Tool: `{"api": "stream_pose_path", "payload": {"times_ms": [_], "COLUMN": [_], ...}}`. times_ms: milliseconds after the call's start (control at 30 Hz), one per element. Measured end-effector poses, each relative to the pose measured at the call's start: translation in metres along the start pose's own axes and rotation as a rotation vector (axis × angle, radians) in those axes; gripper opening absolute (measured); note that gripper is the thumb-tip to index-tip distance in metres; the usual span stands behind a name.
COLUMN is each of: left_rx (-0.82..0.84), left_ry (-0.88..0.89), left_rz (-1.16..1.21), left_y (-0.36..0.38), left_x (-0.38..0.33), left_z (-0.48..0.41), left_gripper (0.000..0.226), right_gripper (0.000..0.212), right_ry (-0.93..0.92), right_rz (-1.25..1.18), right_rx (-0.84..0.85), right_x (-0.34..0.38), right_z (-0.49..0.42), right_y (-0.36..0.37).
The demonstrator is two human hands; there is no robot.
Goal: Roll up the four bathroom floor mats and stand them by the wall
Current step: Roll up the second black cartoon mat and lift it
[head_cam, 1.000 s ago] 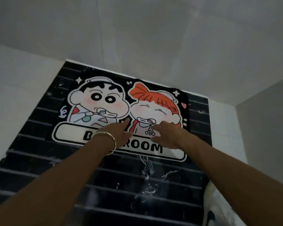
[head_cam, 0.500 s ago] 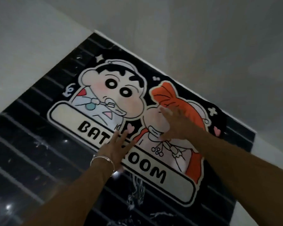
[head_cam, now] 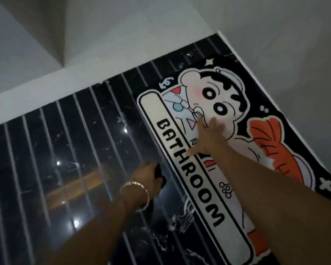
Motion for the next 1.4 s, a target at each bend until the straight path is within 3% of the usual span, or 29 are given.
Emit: {"api": "stream_pose_path", "payload": {"times_ms": [33,67,200,300,400,533,633,833,967,1067,1200,1300,1400], "left_rx": [-0.053,-0.060,-0.018,-0.009,0.023,-0.004,-0.101,-0.427,-0.396,-0.363,-0.212,-0.024,0.101], "left_ry": [-0.027,-0.047,-0.088,-0.161,-0.174,-0.131,-0.129,-0.155,-0.113,0.080,0.403,0.608,0.681], "left_rz": [0.124,0.226,0.661,0.897,0.935,0.876,0.901,0.865,0.861,0.604,-0.149,-0.418,-0.574], "left_y": [0.002,0.009,0.042,0.057,0.064,0.058,0.038,-0.084,-0.079,-0.062,-0.013,0.045,0.083], "left_x": [0.001,0.002,-0.003,-0.009,-0.017,-0.012,0.027,0.094,0.123,0.123,0.101,0.093,0.095], "left_z": [0.001,-0.003,-0.016,-0.016,-0.018,-0.028,-0.054,-0.028,-0.016,0.014,0.072,0.118,0.133], "left_gripper": [0.010,0.007,0.010,0.018,0.017,0.022,0.030,0.021,0.029,0.042,0.053,0.045,0.044], "right_gripper": [0.131,0.131,0.123,0.098,0.061,0.053,0.059,0.099,0.105,0.103,0.093,0.086,0.081], "right_ry": [0.016,0.027,0.041,0.071,0.098,-0.032,-0.096,-0.214,-0.249,-0.264,-0.273,-0.301,-0.317], "right_rz": [0.004,0.012,0.038,0.091,0.050,-0.076,-0.175,-0.173,-0.026,0.093,0.218,0.375,0.409], "right_rx": [-0.013,-0.022,-0.049,-0.146,-0.183,-0.101,-0.117,-0.063,0.005,0.021,0.018,0.017,-0.024], "right_x": [0.000,0.000,0.002,0.007,0.014,0.028,0.036,0.087,0.117,0.124,0.121,0.116,0.111], "right_z": [-0.002,-0.003,-0.001,0.014,0.026,0.051,0.076,0.123,0.146,0.158,0.179,0.194,0.200], "right_y": [0.000,0.000,0.002,-0.001,0.016,0.020,0.018,0.083,0.130,0.136,0.146,0.159,0.161]}}
Point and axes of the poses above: each hand's wrist, its own z-axis away from the middle knuckle, its own y-axis out of the palm, x = y × z, the point moved 10 cm from there along -z, towards the middle knuckle, and after that the axes turned 9 degrees about z, right-handed, at the moved point
